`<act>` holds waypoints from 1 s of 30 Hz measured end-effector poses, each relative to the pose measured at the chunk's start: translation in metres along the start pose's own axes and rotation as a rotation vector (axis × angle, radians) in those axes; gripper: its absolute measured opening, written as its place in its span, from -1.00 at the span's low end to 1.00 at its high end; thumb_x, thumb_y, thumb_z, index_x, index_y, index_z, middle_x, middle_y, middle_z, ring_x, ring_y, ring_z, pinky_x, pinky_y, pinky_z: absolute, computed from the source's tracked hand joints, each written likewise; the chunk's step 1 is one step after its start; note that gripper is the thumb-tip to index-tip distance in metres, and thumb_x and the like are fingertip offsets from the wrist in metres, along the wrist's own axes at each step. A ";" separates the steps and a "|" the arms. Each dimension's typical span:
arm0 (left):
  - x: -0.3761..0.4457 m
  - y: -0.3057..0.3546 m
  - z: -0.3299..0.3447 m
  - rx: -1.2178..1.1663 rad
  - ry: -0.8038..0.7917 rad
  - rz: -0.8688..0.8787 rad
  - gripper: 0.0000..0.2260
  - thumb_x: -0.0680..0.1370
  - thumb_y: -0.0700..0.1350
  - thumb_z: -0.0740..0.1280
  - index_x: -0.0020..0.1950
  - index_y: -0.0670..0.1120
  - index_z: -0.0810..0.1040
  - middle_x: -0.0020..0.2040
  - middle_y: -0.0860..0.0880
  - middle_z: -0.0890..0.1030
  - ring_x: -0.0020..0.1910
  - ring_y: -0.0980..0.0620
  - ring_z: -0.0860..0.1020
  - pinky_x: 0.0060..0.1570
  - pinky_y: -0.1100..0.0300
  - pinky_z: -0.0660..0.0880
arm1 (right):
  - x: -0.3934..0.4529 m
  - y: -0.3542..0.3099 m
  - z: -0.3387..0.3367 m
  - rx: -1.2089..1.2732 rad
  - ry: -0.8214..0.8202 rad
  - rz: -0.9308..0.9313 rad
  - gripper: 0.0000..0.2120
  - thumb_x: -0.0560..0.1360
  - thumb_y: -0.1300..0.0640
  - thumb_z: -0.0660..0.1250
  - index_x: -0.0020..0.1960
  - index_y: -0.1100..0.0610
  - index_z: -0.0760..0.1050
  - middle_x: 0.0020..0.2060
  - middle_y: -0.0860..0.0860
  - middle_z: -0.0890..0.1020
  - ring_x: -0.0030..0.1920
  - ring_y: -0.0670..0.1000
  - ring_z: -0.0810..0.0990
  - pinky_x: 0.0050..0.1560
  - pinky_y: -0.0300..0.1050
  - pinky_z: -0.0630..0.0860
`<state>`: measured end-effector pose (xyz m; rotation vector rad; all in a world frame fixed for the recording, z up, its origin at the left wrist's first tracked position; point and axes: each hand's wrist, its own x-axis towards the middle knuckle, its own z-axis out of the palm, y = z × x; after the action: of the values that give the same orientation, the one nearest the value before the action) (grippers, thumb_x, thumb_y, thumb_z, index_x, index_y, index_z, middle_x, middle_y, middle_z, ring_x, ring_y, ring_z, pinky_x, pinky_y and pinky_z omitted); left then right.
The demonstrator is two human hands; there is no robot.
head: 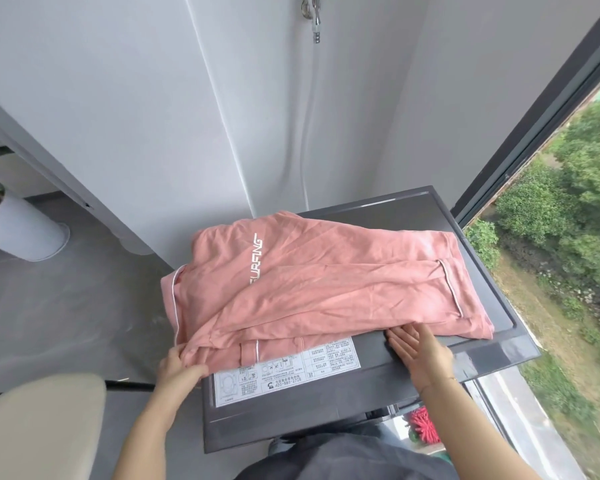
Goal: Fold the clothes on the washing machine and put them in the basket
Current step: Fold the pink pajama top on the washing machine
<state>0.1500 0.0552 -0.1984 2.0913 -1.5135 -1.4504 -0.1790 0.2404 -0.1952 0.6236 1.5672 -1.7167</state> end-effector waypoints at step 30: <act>-0.001 0.007 -0.002 0.264 0.294 0.369 -0.64 0.57 0.07 0.14 0.05 -0.15 0.60 -0.02 -0.27 0.64 -0.02 -0.32 0.55 -0.09 -0.04 0.45 | 0.055 -0.075 -0.025 0.309 0.036 -0.367 -0.83 0.62 0.17 0.25 -0.13 0.03 0.33 -0.53 -0.16 0.43 -0.57 -0.22 0.37 -0.54 -0.35 0.35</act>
<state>0.1469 0.0518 -0.1926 1.9096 -1.9146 -0.8157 -0.2744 0.2555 -0.1930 0.5404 1.5221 -2.2624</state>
